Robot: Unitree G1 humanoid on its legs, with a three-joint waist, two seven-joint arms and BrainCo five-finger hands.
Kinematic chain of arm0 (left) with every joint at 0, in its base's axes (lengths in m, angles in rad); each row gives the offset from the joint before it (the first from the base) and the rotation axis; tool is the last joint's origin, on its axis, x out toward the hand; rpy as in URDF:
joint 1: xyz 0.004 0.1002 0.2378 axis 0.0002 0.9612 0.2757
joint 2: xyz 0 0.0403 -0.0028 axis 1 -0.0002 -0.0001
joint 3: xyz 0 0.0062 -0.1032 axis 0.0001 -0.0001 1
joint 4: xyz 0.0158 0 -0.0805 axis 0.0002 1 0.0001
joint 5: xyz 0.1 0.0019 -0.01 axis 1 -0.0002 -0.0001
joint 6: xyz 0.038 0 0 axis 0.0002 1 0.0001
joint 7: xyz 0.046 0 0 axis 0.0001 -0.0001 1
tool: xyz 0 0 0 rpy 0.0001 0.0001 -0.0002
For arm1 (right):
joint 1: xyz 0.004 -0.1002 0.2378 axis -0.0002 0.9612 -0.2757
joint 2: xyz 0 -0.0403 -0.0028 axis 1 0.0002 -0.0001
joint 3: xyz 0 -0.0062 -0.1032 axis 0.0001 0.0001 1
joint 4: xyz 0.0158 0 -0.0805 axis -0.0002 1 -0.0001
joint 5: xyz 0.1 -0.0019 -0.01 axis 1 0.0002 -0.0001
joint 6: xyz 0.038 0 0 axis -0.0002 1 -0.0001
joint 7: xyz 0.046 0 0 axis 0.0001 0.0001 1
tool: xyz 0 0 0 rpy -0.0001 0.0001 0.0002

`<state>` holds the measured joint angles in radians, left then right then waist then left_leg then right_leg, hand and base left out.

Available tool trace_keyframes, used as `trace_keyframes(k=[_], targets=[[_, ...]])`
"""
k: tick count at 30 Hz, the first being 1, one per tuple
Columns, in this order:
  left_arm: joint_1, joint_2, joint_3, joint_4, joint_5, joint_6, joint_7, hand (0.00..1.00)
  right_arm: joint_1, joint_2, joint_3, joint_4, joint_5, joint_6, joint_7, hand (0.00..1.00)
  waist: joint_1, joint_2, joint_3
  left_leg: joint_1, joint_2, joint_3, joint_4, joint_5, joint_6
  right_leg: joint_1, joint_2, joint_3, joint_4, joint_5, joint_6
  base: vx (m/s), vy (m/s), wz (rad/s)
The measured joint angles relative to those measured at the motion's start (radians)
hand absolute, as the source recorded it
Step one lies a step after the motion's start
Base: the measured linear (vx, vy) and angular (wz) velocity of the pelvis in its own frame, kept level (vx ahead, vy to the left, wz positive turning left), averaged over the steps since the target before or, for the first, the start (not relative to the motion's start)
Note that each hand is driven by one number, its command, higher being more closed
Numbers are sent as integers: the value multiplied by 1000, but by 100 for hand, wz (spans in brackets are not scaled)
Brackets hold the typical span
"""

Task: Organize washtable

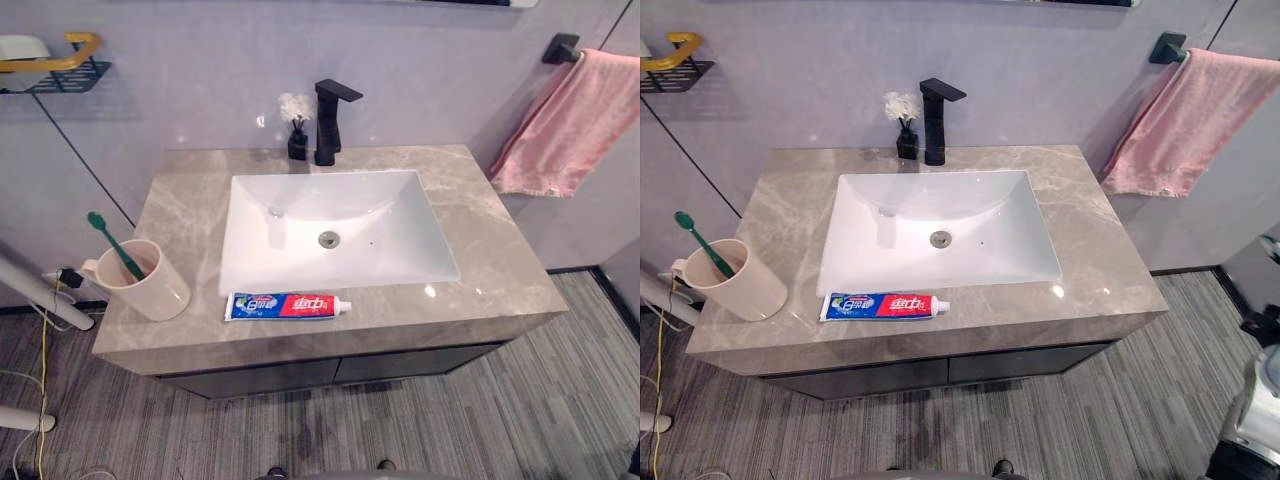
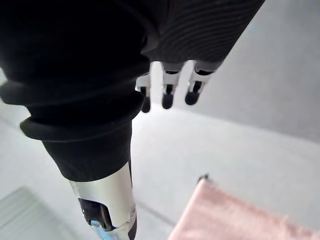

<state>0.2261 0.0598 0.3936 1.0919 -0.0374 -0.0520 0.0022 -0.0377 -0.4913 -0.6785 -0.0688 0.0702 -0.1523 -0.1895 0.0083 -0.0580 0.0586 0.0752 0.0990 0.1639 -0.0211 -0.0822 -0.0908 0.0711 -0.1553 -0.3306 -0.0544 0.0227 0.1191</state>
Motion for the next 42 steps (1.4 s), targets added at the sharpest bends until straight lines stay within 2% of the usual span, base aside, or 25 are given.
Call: trace_keyframes(k=[3, 6, 11, 17, 22, 30, 35, 38, 42], targets=[[0, 3, -13, 0, 0, -3, -2, 0, -40, -43, 163, -40, 24, -17, 66, 0, 6, -2, -7, -10, -3, -20, -2, 8, 3, 1, -2, -19, 0, 0, 0, -37, -12, 20], [0, 12, -44, -2, -12, -11, -5, 0, -76, -76, 381, -116, 78, -40, 186, 0, 16, -5, -8, -18, -8, -53, -15, 28, 5, 3, -6, -53, 0, 0, 0, -29, -11, 31], [1, 31, -82, -1, -31, -21, -25, 0, -80, -79, 561, -135, 152, -61, 320, 0, 39, -21, -13, -36, -14, -83, -13, 36, 8, 2, -6, -80, 1, 0, 0, -17, -8, 20], [2, 47, -123, -1, -34, -34, -26, 0, -45, -88, 697, -134, 197, -63, 416, 0, 50, -30, -15, -57, -20, -87, -13, 39, 9, -9, -15, -85, 1, -1, 1, -26, 0, 3], [-1, 59, -155, -4, -44, -46, -41, 0, -14, -107, 758, -97, 197, -63, 454, 0, 60, -39, -11, -84, -27, -113, -14, 56, 9, -29, -21, -111, 6, -1, 2, -8, -2, 17], [-1, 78, -167, -4, -70, -48, -42, 0, -15, -106, 846, -68, 195, -62, 454, 0, 65, -70, 7, -113, -29, -127, -11, 66, 9, -44, -27, -125, 20, -1, 2, -37, 1, 6], [-8, 81, -169, -4, -78, -54, -42, 0, -25, -106, 890, -67, 195, -62, 452, 0, 69, -75, 15, -138, -29, -135, -15, 80, 11, -78, -23, -131, 30, -1, 1, -12, -6, 4], [-10, 82, -170, -13, -90, -54, -43, 0, -39, -107, 906, -64, 195, -62, 451, 0, 89, -82, 25, -140, -30, -138, -14, 81, 10, -78, -23, -134, 31, -1, 1, 6, 0, 2], [-10, 83, -170, -22, -109, -53, -43, 0, -61, -116, 927, -64, 194, -63, 451, 0, 91, -87, 34, -165, -31, -161, -16, 85, 13, -80, -23, -153, 30, -1, 1, -17, 0, 19]])
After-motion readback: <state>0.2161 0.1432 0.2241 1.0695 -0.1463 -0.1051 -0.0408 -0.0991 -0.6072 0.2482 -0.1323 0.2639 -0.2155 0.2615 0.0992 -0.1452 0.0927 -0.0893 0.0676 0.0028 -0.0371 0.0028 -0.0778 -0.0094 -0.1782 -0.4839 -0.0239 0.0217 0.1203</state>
